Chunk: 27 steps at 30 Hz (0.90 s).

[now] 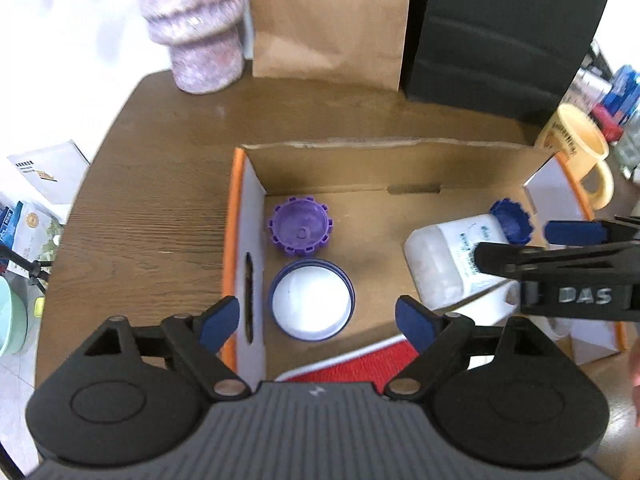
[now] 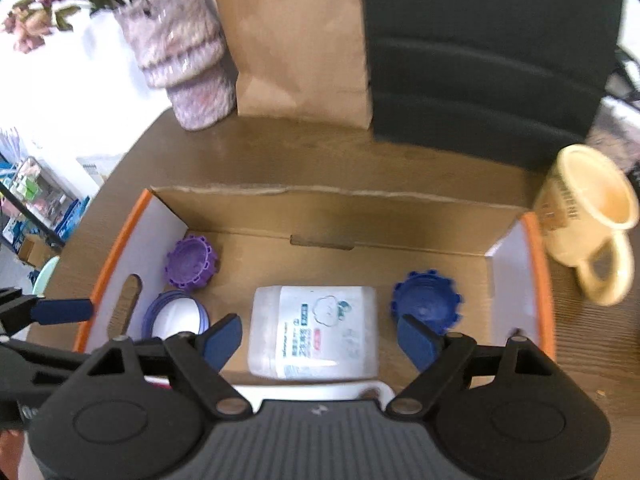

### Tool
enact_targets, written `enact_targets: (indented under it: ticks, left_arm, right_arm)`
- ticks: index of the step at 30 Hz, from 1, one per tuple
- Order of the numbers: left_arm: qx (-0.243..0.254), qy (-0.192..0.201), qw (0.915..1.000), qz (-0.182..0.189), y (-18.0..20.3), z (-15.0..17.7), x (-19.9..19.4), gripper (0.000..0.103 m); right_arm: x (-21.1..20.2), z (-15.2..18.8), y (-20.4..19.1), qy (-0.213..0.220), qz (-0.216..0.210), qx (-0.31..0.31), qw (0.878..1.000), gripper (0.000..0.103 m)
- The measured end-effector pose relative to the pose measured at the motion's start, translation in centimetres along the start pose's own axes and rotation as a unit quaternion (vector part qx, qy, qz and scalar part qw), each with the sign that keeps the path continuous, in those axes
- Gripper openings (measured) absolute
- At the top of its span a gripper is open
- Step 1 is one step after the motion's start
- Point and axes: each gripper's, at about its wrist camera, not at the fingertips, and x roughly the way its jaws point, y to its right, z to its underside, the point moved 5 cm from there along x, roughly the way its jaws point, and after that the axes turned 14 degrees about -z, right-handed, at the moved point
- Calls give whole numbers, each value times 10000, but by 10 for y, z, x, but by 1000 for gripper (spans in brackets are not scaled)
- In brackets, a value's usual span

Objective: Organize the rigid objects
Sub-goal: 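Carry the lid and white container into the box and open both tools, then withdraw both tools from the box toward the bottles on the table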

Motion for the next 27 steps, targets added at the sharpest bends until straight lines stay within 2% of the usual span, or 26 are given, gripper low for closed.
enact_targets:
  ticks: [8, 11, 16, 18, 20, 23, 27]
  left_arm:
    - [-215, 225, 9995, -12, -18, 28, -67, 90]
    - [-351, 646, 9973, 31, -21, 42, -93, 93]
    - [-358, 1573, 9868, -161, -20, 78, -123, 93]
    - [-368, 1711, 9844, -200, -20, 95, -132, 93]
    - [-469, 1826, 9821, -43, -24, 115, -142, 93]
    - [-691, 2169, 9737, -21, -28, 155, -161, 93]
    - [-666, 2979, 9520, -231, -29, 217, -189, 93]
  right_arm:
    - [-91, 30, -8, 374, 260, -166, 9988, 86]
    - [-118, 49, -17, 552, 253, -350, 9975, 86]
    - [-151, 87, -34, 935, 272, -864, 9915, 89]
    - [-162, 101, -38, 1114, 282, -993, 9884, 89]
    - [-176, 115, -42, 1367, 189, -994, 9854, 89]
    - [-193, 140, -51, 1812, 89, -1215, 9759, 89]
    - [-211, 190, -64, 2272, 172, -1536, 9615, 89]
